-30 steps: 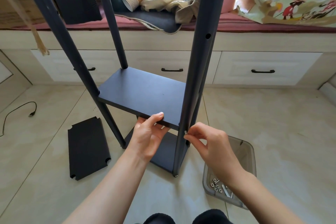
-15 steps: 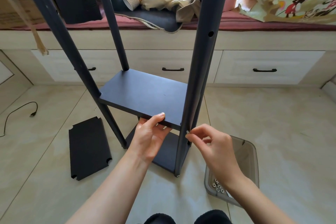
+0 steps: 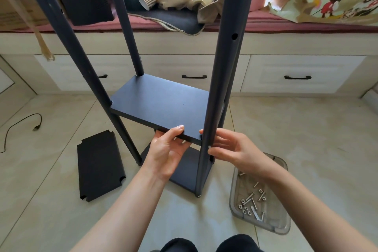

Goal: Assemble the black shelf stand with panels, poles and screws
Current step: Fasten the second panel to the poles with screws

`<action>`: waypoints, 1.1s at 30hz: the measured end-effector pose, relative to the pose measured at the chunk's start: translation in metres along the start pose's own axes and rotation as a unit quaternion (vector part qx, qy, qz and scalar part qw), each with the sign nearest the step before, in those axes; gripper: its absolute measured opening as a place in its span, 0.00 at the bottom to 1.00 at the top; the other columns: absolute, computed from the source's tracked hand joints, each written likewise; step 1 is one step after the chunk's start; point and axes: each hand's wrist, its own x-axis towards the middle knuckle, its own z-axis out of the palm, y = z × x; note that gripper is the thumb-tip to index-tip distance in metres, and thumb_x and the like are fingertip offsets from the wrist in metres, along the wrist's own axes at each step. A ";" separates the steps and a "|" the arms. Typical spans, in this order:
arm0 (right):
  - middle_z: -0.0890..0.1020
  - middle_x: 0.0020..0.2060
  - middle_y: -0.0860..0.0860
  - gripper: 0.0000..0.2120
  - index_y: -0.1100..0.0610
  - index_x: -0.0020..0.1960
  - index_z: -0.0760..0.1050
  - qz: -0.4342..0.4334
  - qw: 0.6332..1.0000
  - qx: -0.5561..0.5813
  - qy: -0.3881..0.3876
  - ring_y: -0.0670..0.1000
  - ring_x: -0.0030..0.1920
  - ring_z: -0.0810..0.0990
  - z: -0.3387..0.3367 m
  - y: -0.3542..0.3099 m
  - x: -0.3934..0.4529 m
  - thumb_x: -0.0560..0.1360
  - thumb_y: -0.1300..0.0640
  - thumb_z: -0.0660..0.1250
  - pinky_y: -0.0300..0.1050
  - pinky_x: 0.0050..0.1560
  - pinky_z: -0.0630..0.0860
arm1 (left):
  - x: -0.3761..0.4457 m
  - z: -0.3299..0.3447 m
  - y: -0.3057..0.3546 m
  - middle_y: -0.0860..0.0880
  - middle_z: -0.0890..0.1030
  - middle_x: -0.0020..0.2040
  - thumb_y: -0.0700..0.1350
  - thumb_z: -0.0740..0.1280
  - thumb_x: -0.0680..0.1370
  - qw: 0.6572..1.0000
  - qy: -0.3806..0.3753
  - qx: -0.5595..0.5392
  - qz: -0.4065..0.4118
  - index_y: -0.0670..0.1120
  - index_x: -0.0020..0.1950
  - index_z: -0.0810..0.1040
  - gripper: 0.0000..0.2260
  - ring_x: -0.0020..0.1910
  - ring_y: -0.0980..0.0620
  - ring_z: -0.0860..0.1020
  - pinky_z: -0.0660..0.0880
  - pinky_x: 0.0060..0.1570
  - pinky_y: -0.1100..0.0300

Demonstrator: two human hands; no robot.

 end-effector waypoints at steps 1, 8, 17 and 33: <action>0.84 0.56 0.47 0.20 0.48 0.62 0.78 -0.003 1.000 0.003 0.001 0.45 0.57 0.82 -0.001 0.000 0.000 0.77 0.69 0.67 0.37 0.57 0.76 | 0.000 -0.001 0.000 0.38 0.78 0.60 0.35 0.67 0.74 1.000 0.000 -0.001 0.000 0.37 0.70 0.71 0.24 0.58 0.40 0.81 0.81 0.52 0.49; 0.84 0.55 0.43 0.19 0.51 0.63 0.77 -0.023 0.999 -0.017 0.024 0.43 0.59 0.82 0.004 0.003 -0.001 0.77 0.69 0.68 0.36 0.58 0.76 | -0.001 0.000 -0.001 0.38 0.77 0.60 0.35 0.68 0.73 1.000 -0.006 -0.011 0.000 0.40 0.68 0.72 0.22 0.58 0.40 0.80 0.82 0.51 0.50; 0.86 0.49 0.50 0.18 0.50 0.60 0.73 -0.030 0.998 -0.004 0.061 0.50 0.52 0.85 0.009 0.012 -0.004 0.76 0.67 0.70 0.44 0.59 0.78 | -0.005 0.000 -0.001 0.38 0.78 0.63 0.35 0.67 0.73 1.000 -0.007 -0.007 0.001 0.37 0.73 0.69 0.28 0.60 0.40 0.80 0.82 0.51 0.50; 0.74 0.49 0.44 0.14 0.41 0.54 0.77 -0.056 0.974 -0.200 0.091 0.48 0.50 0.75 -0.002 0.016 -0.008 0.71 0.40 0.71 0.53 0.58 0.79 | -0.001 -0.006 -0.007 0.39 0.80 0.59 0.30 0.68 0.76 0.998 -0.003 -0.059 0.013 0.41 0.68 0.73 0.21 0.57 0.40 0.82 0.81 0.50 0.47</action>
